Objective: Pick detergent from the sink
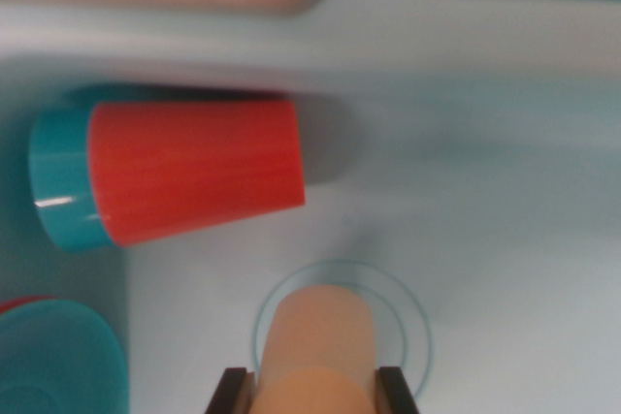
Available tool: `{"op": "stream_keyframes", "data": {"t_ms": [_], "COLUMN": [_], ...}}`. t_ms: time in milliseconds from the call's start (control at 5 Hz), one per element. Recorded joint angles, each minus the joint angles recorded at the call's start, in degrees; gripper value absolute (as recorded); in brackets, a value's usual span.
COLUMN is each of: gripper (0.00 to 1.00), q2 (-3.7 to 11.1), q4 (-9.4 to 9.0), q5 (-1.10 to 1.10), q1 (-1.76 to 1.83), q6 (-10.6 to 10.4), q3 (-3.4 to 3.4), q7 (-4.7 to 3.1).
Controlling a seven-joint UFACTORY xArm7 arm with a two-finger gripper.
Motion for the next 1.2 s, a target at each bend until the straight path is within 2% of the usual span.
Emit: {"op": "stream_keyframes", "data": {"t_ms": [200, 400, 600, 800, 1000, 1200], "gripper": [1.00, 1.00, 1.00, 1.00, 1.00, 1.00], "q2": [0.00, -0.32, -0.32, -0.70, -0.70, -1.13], "q4": [0.00, 1.19, 1.19, 2.60, 2.60, 4.18], "q5": [0.00, -0.06, -0.06, -0.13, -0.13, -0.20], "q1": [0.00, 0.01, 0.01, 0.03, 0.03, 0.05], "q6": [0.00, 1.51, 1.51, 3.29, 3.29, 5.30], "q3": [0.00, -0.01, -0.01, -0.03, -0.03, -0.04], "q7": [0.00, 0.06, 0.06, 0.13, 0.13, 0.22]}}
